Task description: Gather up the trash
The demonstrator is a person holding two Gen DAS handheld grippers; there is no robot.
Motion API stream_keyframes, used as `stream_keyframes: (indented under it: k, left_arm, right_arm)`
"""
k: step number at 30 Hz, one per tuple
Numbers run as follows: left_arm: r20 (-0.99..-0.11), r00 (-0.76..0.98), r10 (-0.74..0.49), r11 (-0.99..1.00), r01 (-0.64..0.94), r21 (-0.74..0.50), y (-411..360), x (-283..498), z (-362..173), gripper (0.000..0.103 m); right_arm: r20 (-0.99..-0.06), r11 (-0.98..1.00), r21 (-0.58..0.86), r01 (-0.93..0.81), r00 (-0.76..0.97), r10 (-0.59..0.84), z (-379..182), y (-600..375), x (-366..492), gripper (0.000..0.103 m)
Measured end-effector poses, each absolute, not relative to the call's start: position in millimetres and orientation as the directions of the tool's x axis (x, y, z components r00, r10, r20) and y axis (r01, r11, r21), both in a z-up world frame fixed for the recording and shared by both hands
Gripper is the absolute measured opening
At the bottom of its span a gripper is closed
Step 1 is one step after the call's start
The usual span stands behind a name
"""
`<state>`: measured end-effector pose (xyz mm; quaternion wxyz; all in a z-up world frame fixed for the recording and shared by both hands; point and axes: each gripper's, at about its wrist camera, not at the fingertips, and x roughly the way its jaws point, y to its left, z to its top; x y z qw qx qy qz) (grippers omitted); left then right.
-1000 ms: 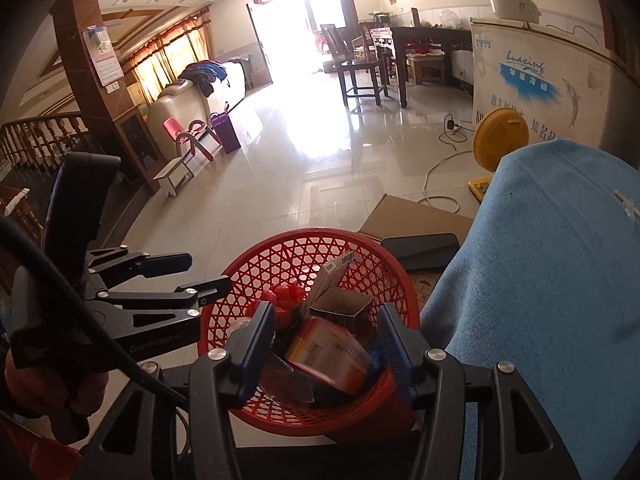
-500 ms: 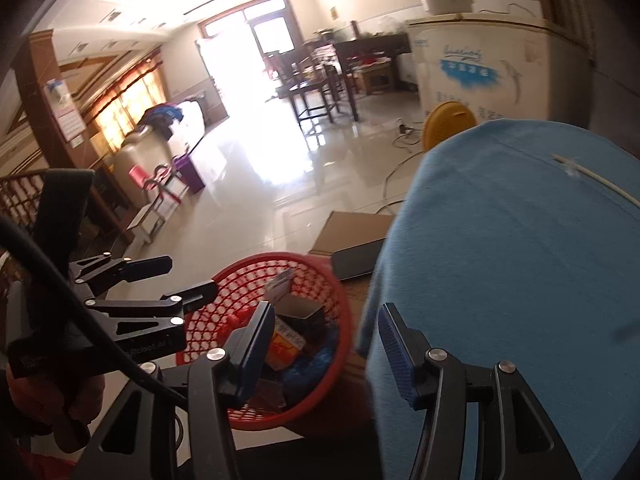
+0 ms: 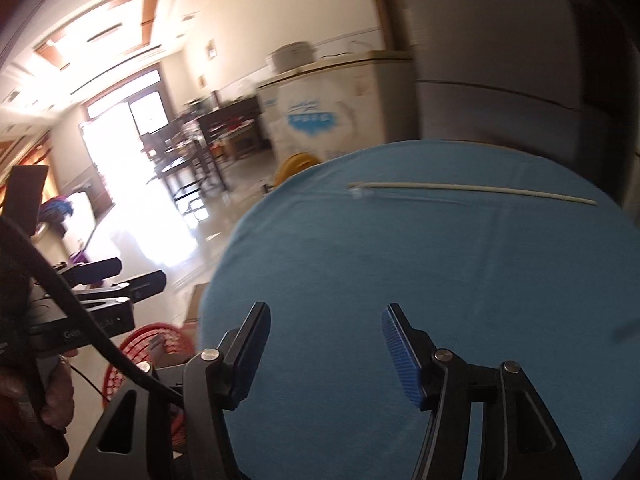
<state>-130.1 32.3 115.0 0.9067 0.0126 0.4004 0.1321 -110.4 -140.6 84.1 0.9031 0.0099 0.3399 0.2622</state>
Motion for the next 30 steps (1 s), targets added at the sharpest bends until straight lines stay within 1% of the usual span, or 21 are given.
stream_keyframes:
  k: [4,6,9,17,22,30]
  left_arm:
    - [-0.708,0.677,0.202,0.979,-0.149,0.136,-2,-116,125,0.076]
    - [-0.697,0.693,0.181,0.983,-0.109,0.146,-20,-111,130,0.08]
    - [-0.685,0.713,0.148,0.986,-0.057,0.154,-44,-104,135,0.083]
    - [-0.677,0.732,0.077,0.989,0.029,0.144,-81,-96,146,0.083]
    - [-0.689,0.722,0.07,0.991,0.025,0.128,-86,-101,148,0.085]
    - [-0.703,0.704,0.099,0.99,0.001,0.14,-82,-109,148,0.085]
  right_arm:
    - [-0.597,0.915,0.18,-0.362,0.699,0.394,94,-183,-113,0.064]
    - [-0.596,0.937,0.179,-0.301,0.725,0.347,98,-203,-114,0.065]
    - [-0.598,0.956,0.184,-0.227,0.746,0.292,104,-227,-120,0.065]
    - [-0.609,0.981,0.173,-0.083,0.774,0.173,114,-275,-137,0.065]
    - [-0.61,0.982,0.179,-0.057,0.777,0.156,116,-289,-144,0.065]
    - [-0.601,0.979,0.184,-0.089,0.778,0.184,119,-281,-144,0.065]
